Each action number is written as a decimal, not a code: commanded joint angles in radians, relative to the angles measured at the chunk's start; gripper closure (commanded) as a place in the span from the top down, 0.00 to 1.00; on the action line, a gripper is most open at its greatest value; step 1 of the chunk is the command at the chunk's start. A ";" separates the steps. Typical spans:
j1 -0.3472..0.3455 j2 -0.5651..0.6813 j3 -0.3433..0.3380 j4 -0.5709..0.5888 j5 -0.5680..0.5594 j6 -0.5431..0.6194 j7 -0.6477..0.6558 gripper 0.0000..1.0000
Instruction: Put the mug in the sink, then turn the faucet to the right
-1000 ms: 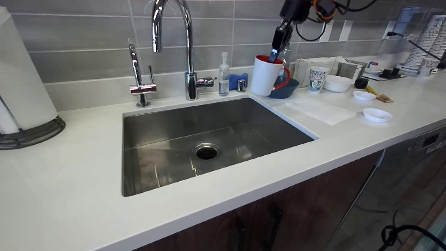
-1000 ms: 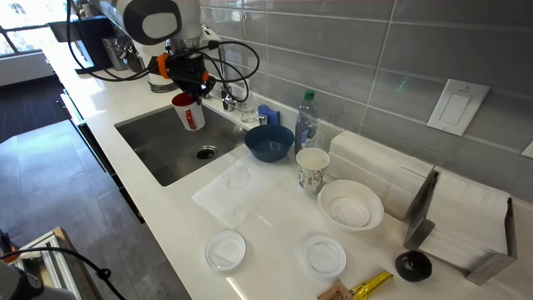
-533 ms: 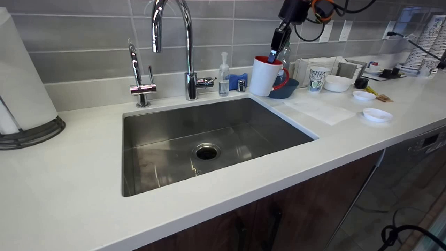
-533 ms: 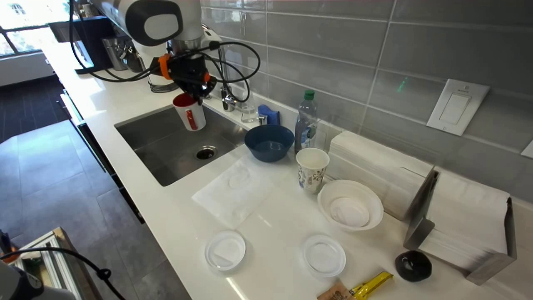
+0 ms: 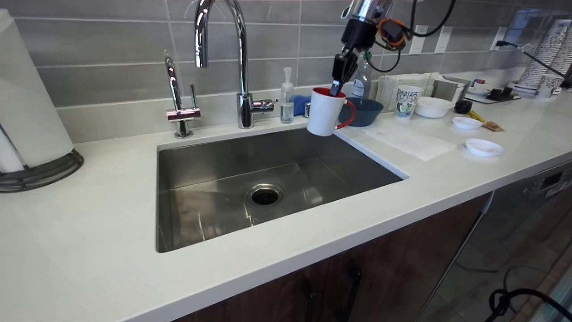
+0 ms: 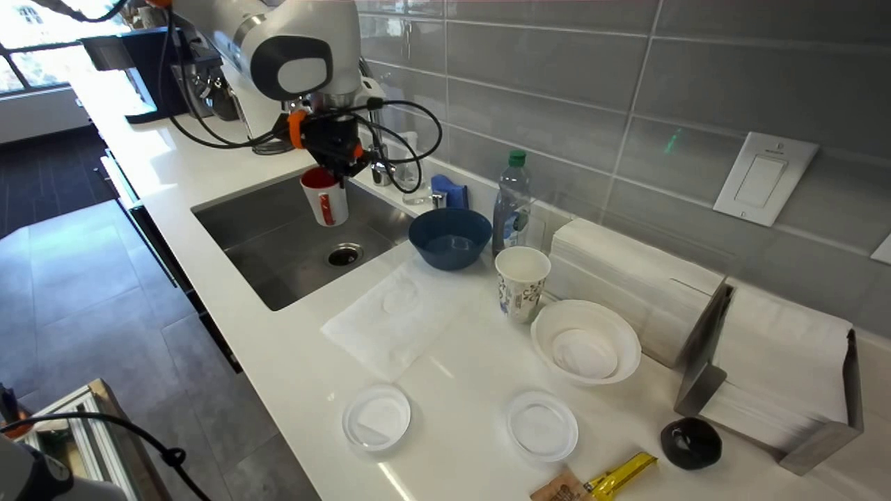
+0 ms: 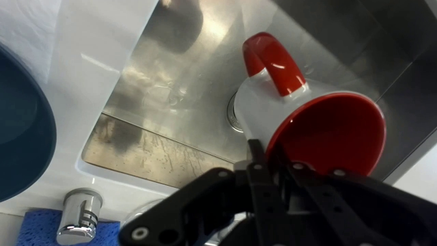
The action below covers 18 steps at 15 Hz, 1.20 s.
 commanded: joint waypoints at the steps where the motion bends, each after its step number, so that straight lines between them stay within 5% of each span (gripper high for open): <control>1: -0.006 0.145 0.026 0.144 0.007 0.018 0.155 0.02; 10: 0.105 0.290 -0.029 0.155 -0.156 0.230 0.710 0.02; 18: 0.086 0.325 -0.005 0.124 -0.154 0.272 0.746 0.08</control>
